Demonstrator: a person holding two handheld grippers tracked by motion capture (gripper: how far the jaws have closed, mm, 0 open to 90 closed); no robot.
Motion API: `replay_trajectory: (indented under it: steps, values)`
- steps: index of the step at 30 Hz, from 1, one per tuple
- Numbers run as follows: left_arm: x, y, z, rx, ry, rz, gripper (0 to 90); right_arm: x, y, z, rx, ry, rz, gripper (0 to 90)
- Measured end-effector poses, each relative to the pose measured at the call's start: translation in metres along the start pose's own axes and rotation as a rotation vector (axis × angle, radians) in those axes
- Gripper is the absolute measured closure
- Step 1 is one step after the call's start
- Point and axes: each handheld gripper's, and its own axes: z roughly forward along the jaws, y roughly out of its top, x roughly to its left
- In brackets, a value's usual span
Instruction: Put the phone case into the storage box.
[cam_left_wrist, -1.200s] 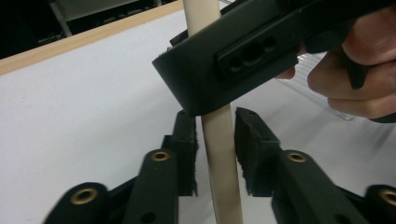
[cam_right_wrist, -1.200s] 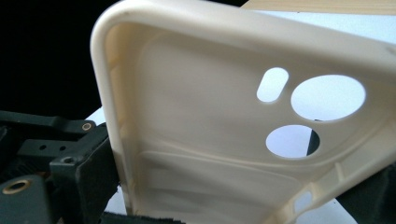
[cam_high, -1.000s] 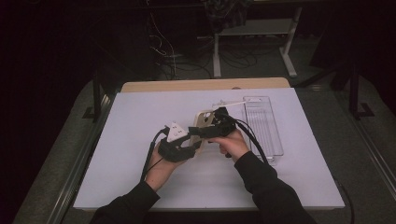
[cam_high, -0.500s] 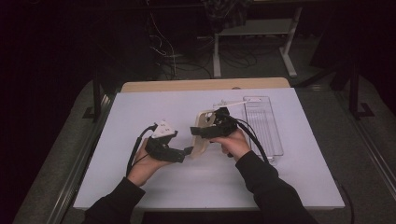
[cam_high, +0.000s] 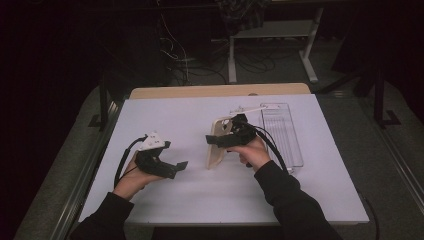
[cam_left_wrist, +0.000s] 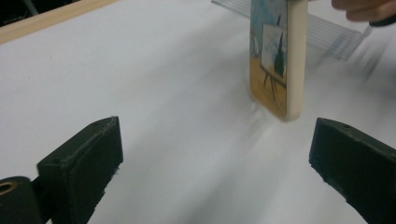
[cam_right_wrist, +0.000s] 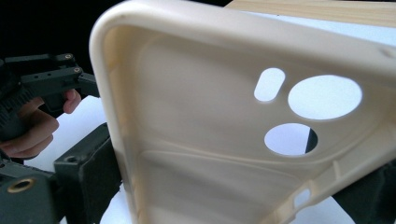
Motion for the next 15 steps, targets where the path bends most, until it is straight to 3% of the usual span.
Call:
replay_trajectory:
  steps: [5, 6, 7, 15]
  values:
    - [0.002, -0.015, -0.006, 0.018, -0.009, 0.009, 0.3, 0.0, 0.001, -0.002, -0.006, -0.002, -0.01, 6.8]
    - [0.003, -0.018, -0.007, 0.032, -0.016, 0.03, 0.4, 0.0, 0.001, -0.002, -0.006, -0.002, -0.011, 6.8]
    - [0.002, -0.022, -0.008, 0.035, -0.024, 0.012, 0.3, 0.0, 0.001, -0.002, -0.006, -0.002, -0.012, 6.8]
    - [-0.001, -0.042, -0.012, 0.086, -0.044, 0.041, 0.4, 0.001, 0.002, -0.004, 0.006, -0.014, -0.019, 6.9]
